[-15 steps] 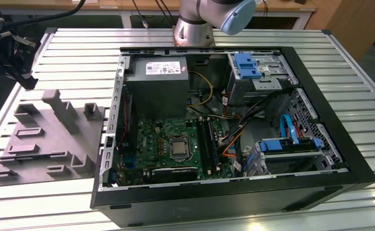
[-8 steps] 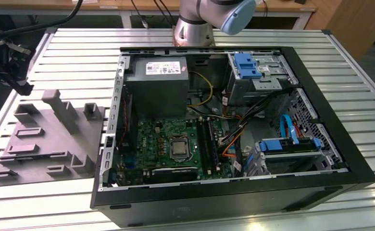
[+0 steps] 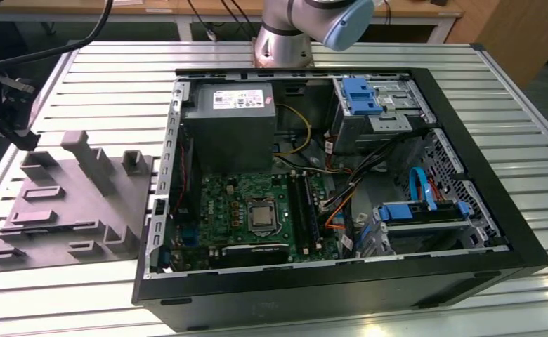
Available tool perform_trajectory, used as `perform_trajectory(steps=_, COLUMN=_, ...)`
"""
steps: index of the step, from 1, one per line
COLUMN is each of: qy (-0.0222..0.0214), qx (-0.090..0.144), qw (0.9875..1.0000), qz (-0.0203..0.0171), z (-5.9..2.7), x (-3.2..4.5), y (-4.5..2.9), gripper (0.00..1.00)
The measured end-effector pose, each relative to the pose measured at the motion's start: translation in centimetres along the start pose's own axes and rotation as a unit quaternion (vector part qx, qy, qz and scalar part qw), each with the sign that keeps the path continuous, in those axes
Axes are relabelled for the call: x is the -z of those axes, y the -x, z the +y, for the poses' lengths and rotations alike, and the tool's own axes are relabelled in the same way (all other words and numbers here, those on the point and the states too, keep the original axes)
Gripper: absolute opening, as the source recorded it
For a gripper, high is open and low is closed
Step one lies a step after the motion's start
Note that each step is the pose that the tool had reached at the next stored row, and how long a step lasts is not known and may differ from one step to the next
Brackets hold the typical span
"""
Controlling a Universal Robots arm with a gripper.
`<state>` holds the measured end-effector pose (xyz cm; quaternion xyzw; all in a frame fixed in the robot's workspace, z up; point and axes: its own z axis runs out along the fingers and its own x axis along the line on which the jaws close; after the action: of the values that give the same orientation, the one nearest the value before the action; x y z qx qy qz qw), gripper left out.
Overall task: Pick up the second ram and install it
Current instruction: 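Reach for the second ram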
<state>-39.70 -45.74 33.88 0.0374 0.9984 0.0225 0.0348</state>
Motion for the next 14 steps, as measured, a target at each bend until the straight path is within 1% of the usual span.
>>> perform_trajectory(steps=8, qy=0.0001, qx=0.000, qw=1.0000, qz=0.0000, z=-1.02, x=-1.25, y=-1.15, gripper=0.10)
perform_trajectory(steps=14, qy=0.0000, qx=0.000, qw=1.0000, qz=0.0000, z=-1.60, x=-2.28, y=-1.69, gripper=0.10)
